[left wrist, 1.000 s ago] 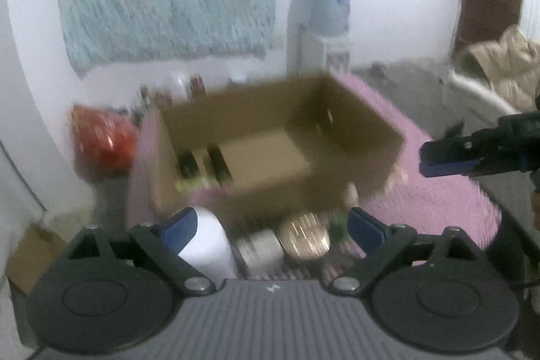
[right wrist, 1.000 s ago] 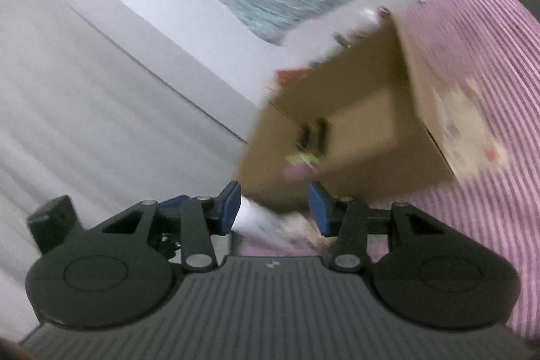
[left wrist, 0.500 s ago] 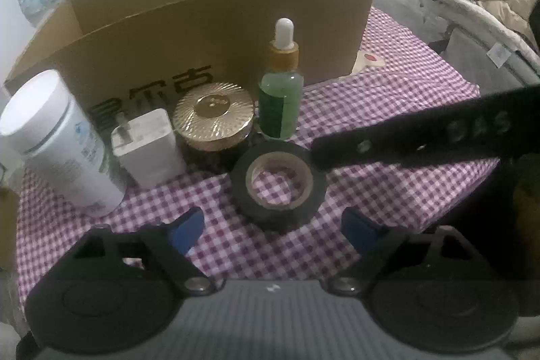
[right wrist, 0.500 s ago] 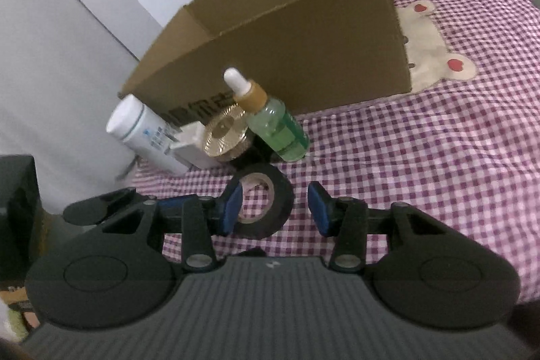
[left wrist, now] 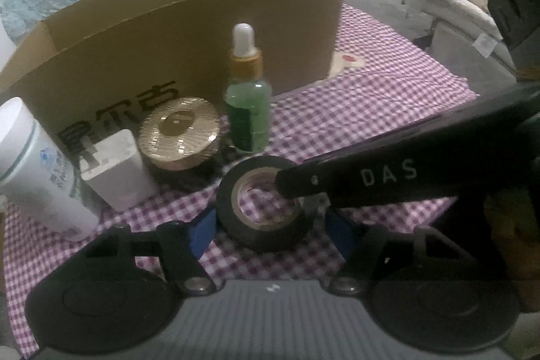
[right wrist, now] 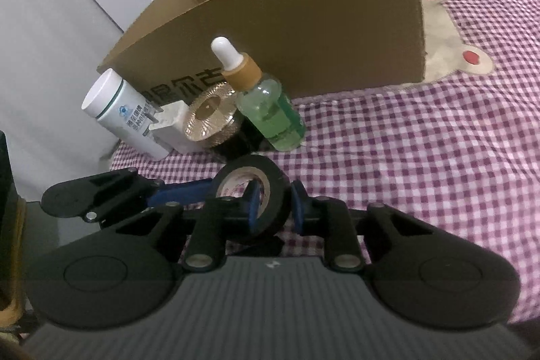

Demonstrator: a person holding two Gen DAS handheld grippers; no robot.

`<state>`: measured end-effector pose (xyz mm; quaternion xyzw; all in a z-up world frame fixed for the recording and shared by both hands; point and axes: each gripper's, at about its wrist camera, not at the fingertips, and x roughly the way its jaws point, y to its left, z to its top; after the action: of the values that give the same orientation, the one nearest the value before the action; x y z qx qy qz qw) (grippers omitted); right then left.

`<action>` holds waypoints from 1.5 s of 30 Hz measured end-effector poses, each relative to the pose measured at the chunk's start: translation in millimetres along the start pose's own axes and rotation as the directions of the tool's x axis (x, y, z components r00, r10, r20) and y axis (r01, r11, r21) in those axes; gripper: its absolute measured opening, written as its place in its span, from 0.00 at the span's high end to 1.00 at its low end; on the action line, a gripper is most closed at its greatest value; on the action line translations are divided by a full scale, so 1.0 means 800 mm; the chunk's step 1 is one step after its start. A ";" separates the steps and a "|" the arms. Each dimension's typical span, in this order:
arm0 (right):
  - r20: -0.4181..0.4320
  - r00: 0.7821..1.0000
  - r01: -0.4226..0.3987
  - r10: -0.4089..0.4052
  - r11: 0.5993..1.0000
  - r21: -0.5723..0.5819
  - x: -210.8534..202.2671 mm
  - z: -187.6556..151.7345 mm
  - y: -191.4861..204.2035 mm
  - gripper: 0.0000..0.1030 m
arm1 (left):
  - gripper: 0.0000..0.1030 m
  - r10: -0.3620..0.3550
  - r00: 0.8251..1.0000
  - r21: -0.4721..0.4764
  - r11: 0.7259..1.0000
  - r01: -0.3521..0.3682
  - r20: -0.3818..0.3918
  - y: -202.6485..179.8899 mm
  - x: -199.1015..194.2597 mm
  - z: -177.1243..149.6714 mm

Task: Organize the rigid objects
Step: 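Grasp the black tape roll by its rim with the right tool, then lift the tape roll into the box and open the right tool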

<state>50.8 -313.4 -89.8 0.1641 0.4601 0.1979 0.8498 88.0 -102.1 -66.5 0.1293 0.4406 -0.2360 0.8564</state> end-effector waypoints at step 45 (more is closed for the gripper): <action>0.239 0.971 0.049 -0.018 0.991 -0.127 -0.126 0.021 0.072 0.82 | 0.35 0.090 0.949 0.070 0.991 -0.117 0.303 -0.019 -0.137 0.034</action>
<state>3.9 -314.6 17.8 0.1221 0.3440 0.1926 0.9109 44.4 -94.9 38.6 0.1522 0.2878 -0.2267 0.9180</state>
